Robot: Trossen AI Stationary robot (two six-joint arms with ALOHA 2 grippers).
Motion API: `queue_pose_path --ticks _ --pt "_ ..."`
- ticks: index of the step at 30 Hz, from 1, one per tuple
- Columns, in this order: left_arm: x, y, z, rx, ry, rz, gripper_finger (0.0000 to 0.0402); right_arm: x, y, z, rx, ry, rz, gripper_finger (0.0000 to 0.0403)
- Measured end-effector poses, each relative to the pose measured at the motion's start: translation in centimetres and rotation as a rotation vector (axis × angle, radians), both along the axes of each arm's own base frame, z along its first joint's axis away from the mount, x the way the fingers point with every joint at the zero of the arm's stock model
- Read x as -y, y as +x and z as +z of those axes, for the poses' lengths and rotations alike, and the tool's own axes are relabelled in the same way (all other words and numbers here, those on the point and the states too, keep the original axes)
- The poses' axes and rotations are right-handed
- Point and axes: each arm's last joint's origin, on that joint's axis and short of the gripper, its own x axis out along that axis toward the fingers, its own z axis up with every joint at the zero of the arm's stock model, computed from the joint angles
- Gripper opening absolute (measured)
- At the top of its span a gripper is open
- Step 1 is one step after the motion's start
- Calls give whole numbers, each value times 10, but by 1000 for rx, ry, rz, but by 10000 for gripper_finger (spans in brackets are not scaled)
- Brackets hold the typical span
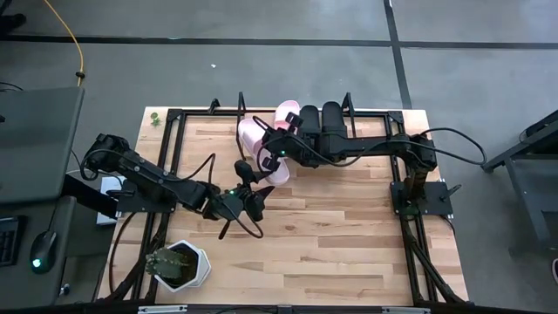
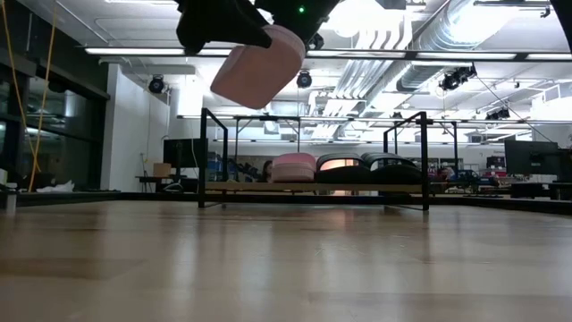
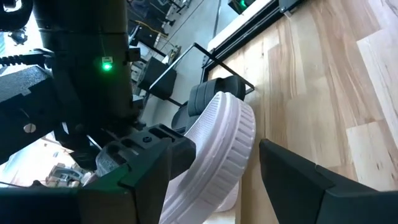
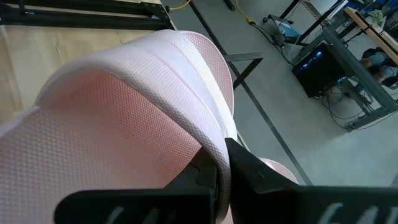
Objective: Pick and place slides into the shelf
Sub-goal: Put the pink slide on the shelf
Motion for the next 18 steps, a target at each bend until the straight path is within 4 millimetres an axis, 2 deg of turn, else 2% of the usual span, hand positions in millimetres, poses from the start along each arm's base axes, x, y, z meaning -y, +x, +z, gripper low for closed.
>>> queue_pose_path --ticks 18 --pt "0 0 -1 31 -54 5 225 0 0 -1 -1 19 10 0"
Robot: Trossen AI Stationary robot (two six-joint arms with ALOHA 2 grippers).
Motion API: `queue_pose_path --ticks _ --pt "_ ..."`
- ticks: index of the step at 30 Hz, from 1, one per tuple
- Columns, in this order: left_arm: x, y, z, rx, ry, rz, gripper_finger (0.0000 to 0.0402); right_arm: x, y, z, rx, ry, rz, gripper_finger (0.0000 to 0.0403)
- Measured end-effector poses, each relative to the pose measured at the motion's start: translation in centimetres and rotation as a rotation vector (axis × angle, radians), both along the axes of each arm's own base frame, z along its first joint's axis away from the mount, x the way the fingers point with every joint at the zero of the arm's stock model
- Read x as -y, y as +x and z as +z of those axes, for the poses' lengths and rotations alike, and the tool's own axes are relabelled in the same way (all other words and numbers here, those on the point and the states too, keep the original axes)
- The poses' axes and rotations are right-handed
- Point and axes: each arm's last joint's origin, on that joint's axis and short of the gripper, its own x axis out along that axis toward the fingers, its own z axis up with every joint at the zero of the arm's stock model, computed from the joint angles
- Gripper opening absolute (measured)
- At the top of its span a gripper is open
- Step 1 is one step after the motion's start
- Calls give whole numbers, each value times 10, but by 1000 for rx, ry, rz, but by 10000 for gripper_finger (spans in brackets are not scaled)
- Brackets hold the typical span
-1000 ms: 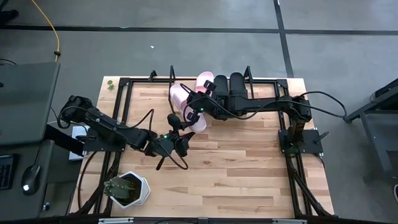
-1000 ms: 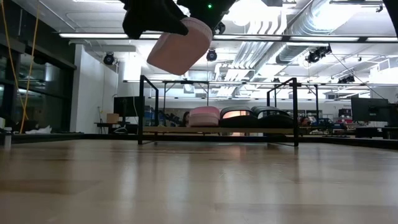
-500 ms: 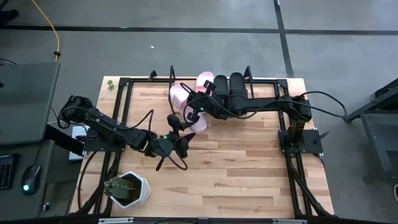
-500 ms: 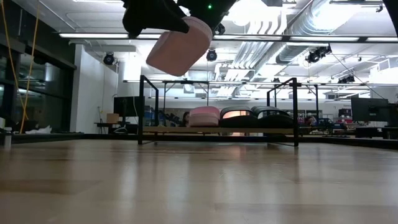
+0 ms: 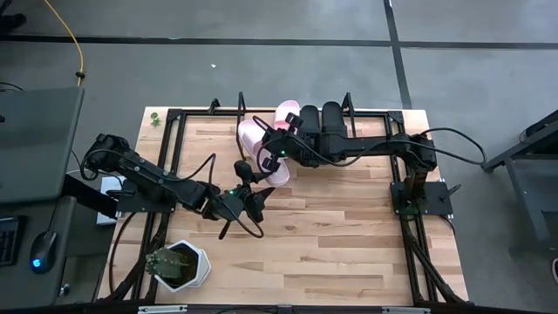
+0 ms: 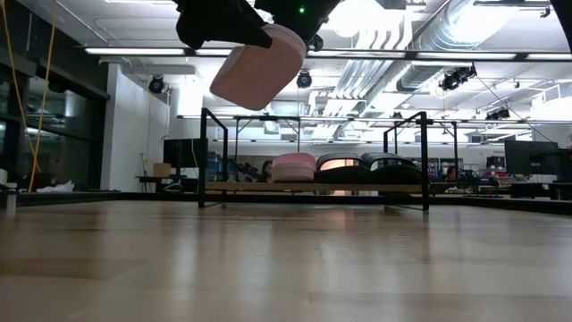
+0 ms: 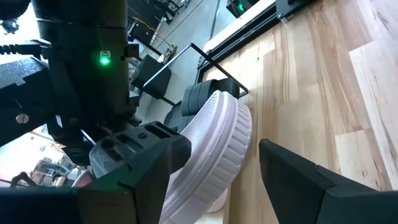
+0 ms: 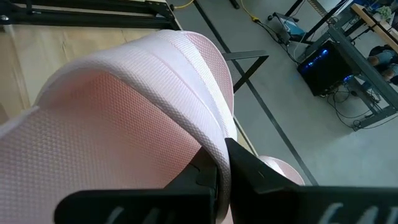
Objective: Pick and place slides into the shelf
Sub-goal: Put the pink slide on the shelf
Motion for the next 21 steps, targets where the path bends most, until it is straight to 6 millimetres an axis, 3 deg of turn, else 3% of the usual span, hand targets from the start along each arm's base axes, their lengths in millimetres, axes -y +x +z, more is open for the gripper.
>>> queue_pose_path --ticks 13,21 --pt "0 -1 -3 -39 6 -23 225 0 -2 -2 -24 10 -6 0" --pt "1 -1 -4 -96 33 -84 225 -2 -1 -4 -71 9 84 0"
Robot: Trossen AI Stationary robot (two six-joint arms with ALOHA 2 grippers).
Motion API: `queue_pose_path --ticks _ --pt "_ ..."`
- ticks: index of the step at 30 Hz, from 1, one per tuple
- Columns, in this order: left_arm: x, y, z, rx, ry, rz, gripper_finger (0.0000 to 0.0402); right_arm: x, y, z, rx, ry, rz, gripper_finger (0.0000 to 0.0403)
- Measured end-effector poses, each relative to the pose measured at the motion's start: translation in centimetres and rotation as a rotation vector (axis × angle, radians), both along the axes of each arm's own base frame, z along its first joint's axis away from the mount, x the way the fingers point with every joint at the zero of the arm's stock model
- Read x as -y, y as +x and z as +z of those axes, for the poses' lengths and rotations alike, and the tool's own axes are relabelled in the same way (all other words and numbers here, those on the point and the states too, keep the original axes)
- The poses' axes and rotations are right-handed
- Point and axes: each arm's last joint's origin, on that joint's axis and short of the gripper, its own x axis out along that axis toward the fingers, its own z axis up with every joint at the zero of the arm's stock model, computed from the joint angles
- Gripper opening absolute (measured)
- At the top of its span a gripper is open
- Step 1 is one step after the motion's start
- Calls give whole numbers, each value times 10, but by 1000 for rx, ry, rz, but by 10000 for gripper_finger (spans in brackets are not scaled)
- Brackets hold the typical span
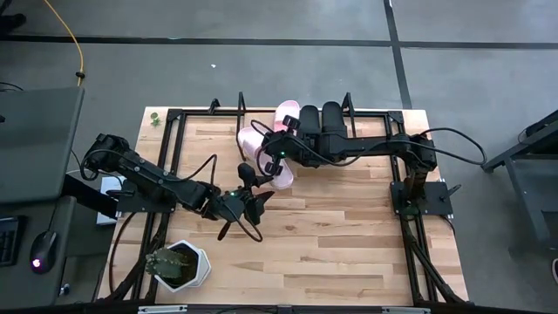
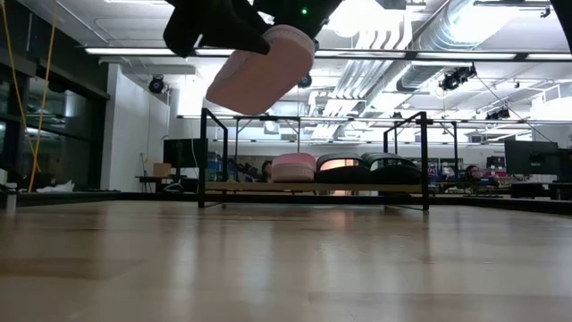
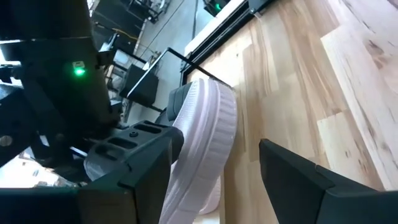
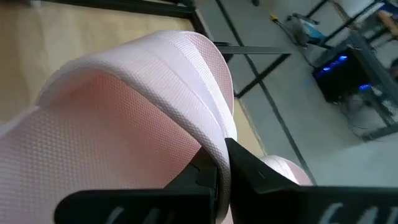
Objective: Pick and place slides into the shelf
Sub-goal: Put the pink slide on the shelf
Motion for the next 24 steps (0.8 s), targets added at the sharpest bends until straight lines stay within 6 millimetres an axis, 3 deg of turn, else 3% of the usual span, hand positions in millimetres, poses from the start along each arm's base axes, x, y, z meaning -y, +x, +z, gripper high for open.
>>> queue_pose_path --ticks 16,24 --pt "-1 -3 -4 -74 52 4 225 -1 2 0 -7 35 114 0" --pt "-2 2 -10 -90 65 4 225 -10 9 23 97 55 189 0"
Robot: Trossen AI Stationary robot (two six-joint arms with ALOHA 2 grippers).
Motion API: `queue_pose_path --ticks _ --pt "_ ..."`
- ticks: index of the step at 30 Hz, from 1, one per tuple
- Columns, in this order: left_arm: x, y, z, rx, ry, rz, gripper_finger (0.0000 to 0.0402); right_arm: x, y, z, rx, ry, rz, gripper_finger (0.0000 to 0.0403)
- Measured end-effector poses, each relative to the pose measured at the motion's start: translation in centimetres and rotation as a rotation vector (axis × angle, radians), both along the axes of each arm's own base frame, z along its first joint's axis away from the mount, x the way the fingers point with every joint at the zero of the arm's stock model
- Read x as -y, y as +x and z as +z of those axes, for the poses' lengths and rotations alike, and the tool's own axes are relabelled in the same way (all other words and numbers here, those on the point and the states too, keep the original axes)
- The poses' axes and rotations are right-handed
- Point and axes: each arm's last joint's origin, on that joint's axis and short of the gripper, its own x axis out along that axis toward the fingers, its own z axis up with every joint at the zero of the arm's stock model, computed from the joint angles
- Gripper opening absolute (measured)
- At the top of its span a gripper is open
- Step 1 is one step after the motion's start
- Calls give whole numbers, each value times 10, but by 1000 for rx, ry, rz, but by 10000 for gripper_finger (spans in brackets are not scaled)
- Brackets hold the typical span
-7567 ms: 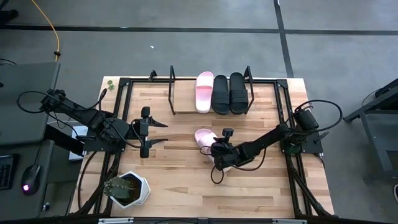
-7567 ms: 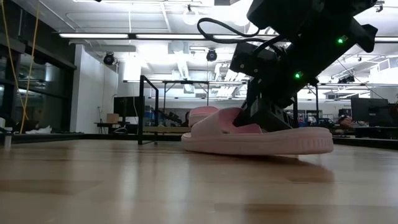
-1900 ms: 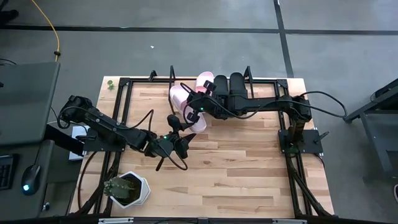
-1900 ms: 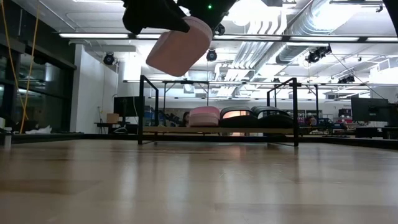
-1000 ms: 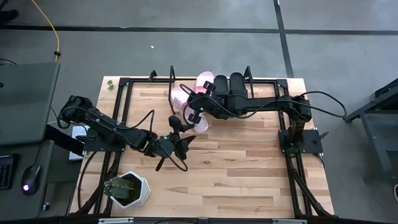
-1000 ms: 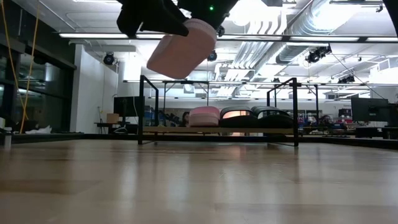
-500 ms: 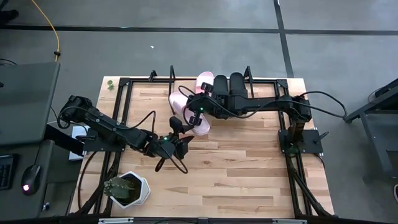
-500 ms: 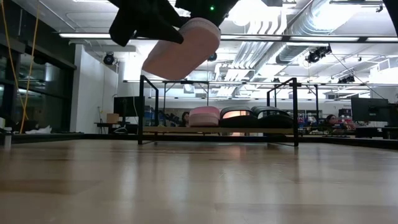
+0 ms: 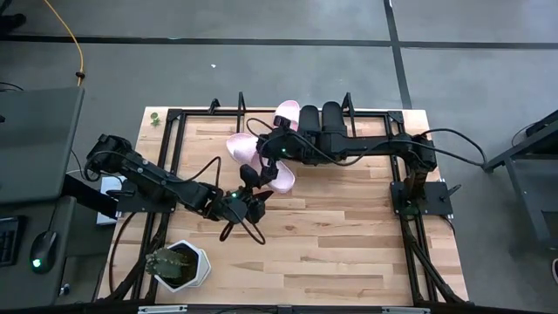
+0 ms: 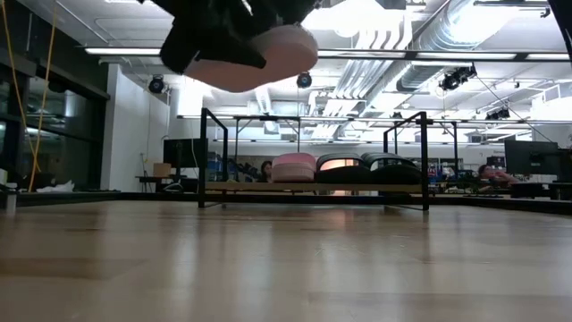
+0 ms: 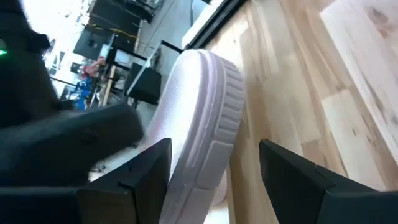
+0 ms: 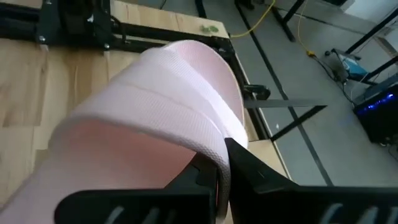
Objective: Pick and place slides into the shelf
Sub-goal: Put the pink slide on the shelf
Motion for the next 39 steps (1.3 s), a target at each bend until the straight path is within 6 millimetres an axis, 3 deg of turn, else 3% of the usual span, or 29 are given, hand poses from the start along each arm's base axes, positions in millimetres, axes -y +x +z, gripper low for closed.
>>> queue_pose_path --ticks 21,32,36,39 --pt "0 3 7 74 18 32 223 -8 -1 4 0 28 2 0" --pt "6 3 9 113 -14 0 117 -8 -1 3 -1 47 -9 0" --pt "6 4 9 114 -30 -14 110 -8 -2 3 -7 43 -11 0" --pt "6 4 9 116 -33 -15 126 -8 -1 3 -1 51 3 0"
